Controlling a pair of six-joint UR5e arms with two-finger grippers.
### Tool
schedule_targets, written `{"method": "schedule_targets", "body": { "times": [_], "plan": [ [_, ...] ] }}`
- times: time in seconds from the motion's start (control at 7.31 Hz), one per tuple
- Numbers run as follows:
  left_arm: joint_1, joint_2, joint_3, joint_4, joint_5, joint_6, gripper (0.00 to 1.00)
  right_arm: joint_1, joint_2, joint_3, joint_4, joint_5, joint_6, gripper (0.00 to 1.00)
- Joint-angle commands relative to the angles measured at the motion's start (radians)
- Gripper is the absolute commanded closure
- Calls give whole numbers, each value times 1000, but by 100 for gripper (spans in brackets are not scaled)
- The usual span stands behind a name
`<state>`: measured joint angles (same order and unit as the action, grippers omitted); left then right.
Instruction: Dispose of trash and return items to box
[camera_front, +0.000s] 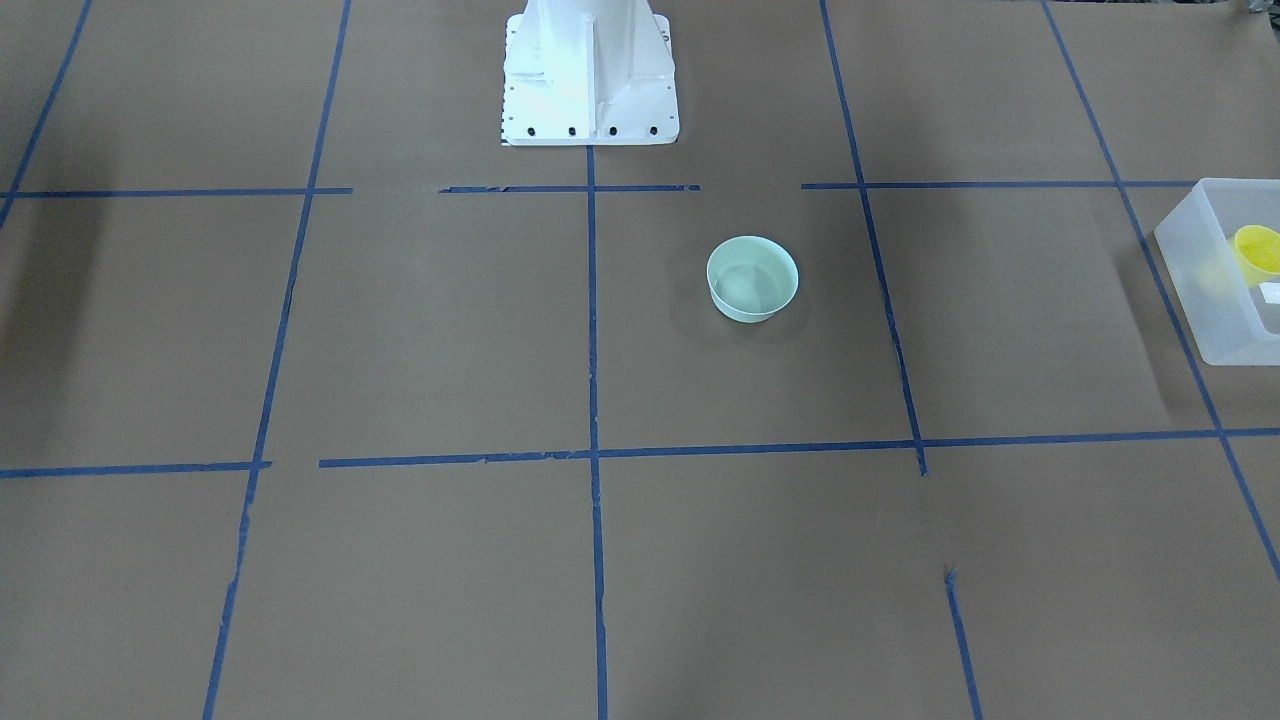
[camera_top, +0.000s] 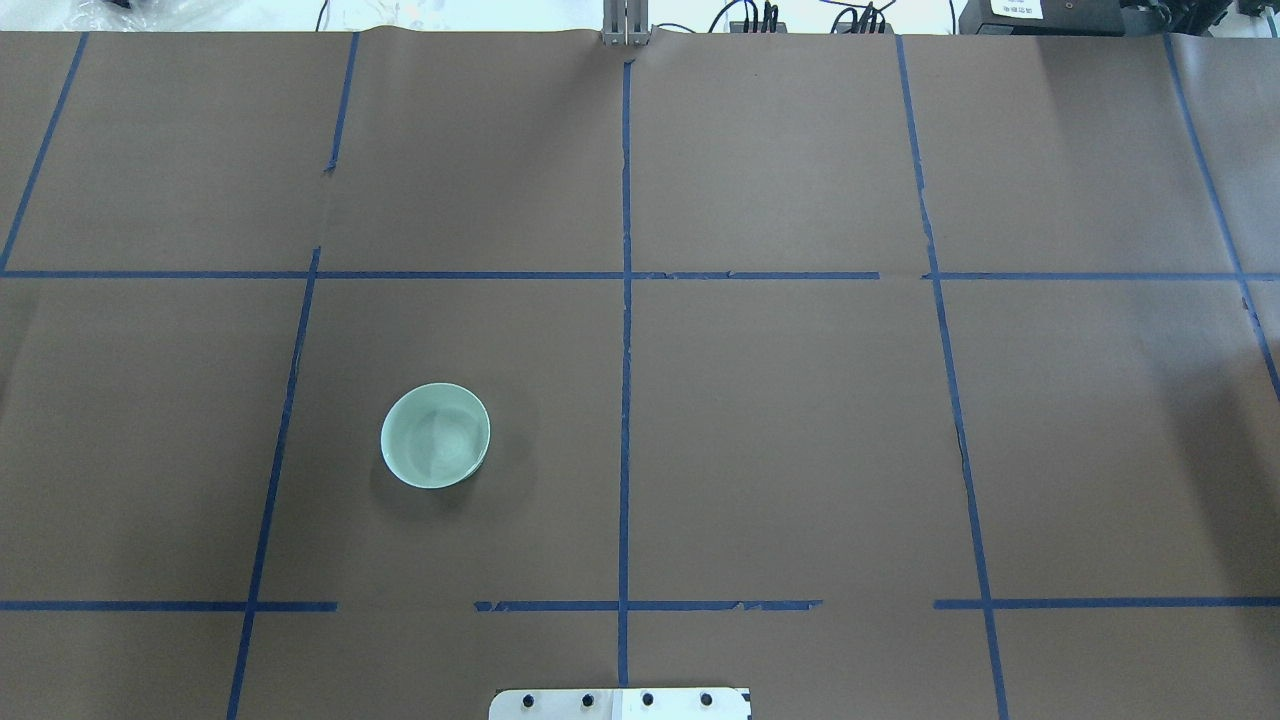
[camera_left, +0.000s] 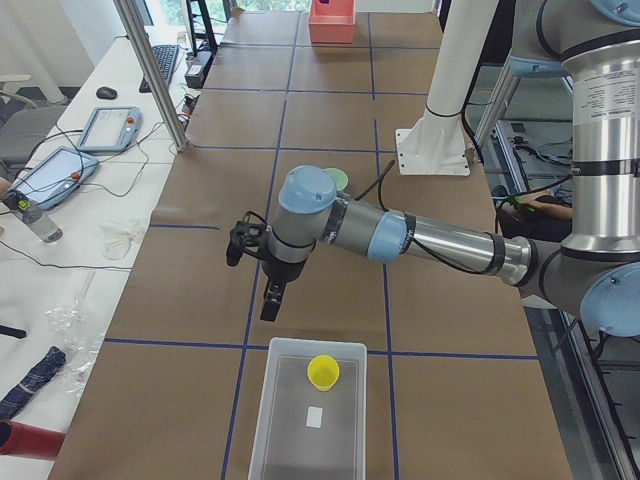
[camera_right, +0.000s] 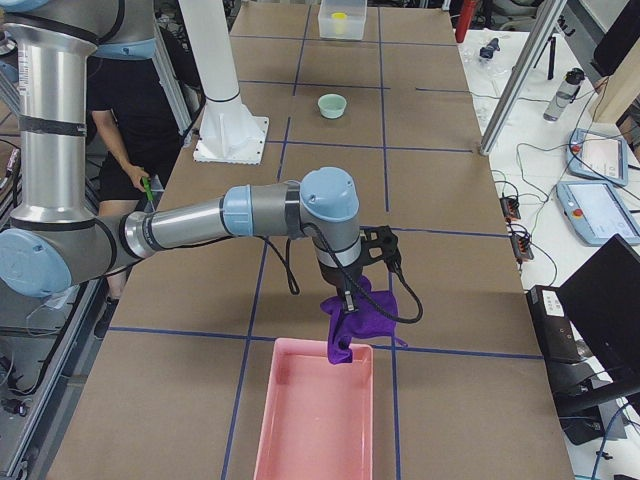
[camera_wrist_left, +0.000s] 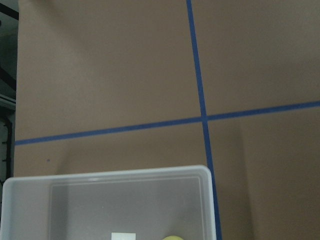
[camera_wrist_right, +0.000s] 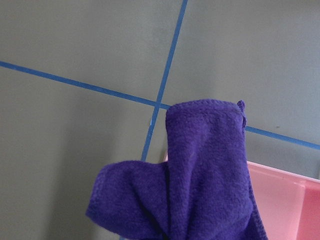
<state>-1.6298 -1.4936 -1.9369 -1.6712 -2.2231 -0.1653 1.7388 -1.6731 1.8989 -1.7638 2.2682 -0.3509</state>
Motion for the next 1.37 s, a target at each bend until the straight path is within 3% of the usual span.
{"method": "schedule_targets", "body": {
  "times": [0.0,0.27,0.41,0.55,0.68,0.96,1.23],
  "plan": [
    [103,-89,-40,7,-10,-182,0,7,1,-102,7,-56,-89,100],
    [299,-122,-88,-42,-36,-463,0,7,-13,-130,6,-157,-91,100],
    [414,-123,-89,-135,-36,-615,0,7,-33,-135,6,-167,-91,100],
    [500,-125,-93,-197,-30,-754,0,7,-36,-145,6,-167,-86,62],
    [565,-126,-115,-214,-27,-852,0,7,-37,-149,6,-165,-88,1],
    [664,-199,-128,-214,-18,-1015,0,7,-45,-162,4,-165,-86,0],
    [845,-258,-123,-212,119,-1197,0,7,-39,-158,4,-164,-69,0]
  ]
}}
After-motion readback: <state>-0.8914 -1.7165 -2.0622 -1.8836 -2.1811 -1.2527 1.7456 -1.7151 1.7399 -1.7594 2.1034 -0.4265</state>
